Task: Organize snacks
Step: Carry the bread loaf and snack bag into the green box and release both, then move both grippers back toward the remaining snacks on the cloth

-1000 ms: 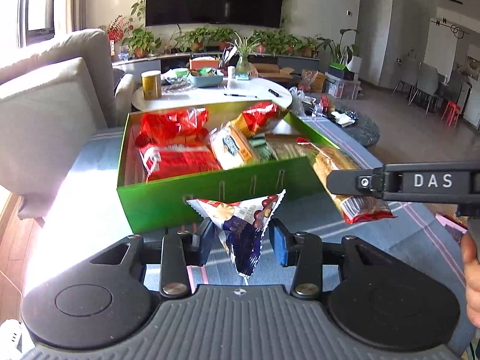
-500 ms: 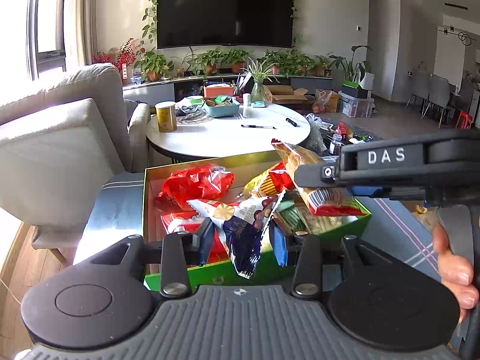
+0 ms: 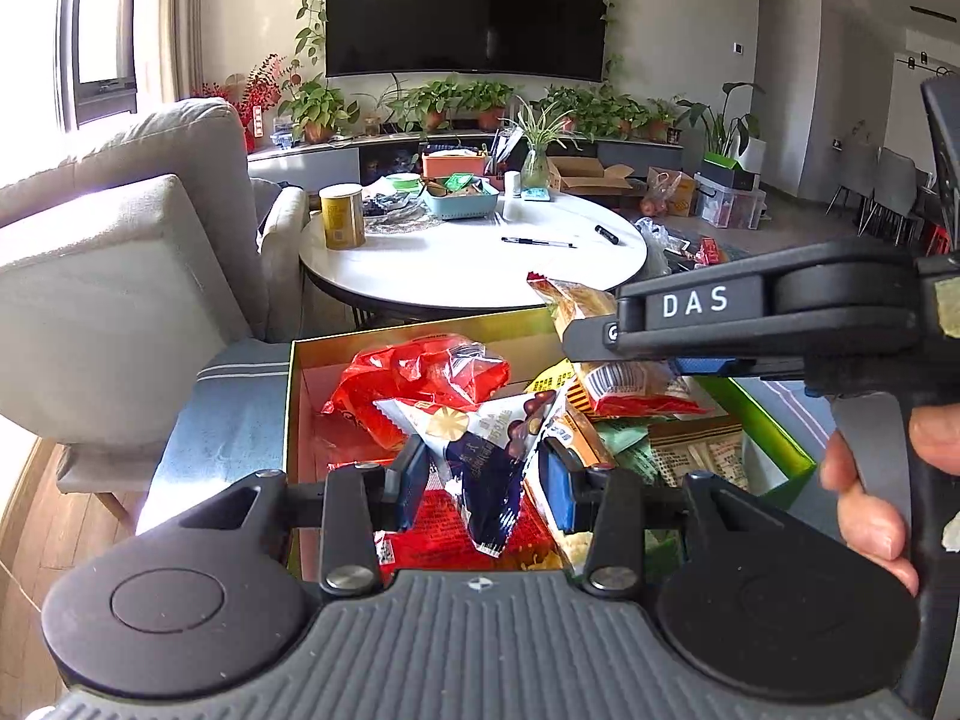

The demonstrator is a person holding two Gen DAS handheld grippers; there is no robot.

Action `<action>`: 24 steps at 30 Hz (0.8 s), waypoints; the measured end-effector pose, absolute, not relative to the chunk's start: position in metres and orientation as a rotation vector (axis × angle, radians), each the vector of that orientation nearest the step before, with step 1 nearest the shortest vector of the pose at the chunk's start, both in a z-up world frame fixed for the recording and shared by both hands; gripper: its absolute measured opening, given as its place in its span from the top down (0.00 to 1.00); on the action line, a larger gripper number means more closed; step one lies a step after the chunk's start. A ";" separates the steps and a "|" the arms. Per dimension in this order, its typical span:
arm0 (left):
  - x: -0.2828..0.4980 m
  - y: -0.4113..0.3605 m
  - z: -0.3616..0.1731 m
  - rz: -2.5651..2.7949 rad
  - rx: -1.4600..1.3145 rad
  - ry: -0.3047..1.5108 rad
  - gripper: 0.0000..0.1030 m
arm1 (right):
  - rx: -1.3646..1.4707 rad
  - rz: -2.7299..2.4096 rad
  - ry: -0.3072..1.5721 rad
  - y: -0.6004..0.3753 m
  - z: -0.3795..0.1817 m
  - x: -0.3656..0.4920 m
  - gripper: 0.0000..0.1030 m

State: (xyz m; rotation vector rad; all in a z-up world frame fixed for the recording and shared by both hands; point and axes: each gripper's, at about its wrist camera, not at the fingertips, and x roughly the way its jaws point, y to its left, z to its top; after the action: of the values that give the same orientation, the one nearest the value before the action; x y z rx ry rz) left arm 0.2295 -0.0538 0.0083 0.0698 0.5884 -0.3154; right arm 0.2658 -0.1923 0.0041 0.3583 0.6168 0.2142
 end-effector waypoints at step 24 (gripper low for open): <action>0.219 -0.042 0.010 -0.270 0.018 0.517 0.48 | 0.401 0.179 0.562 -0.237 0.009 0.214 0.36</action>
State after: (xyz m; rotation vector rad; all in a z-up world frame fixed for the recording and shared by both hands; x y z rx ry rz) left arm 0.2185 -0.0419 0.0103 0.0184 0.5173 -0.2704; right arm 0.2136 -0.2368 0.0092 0.4014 0.5615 0.1785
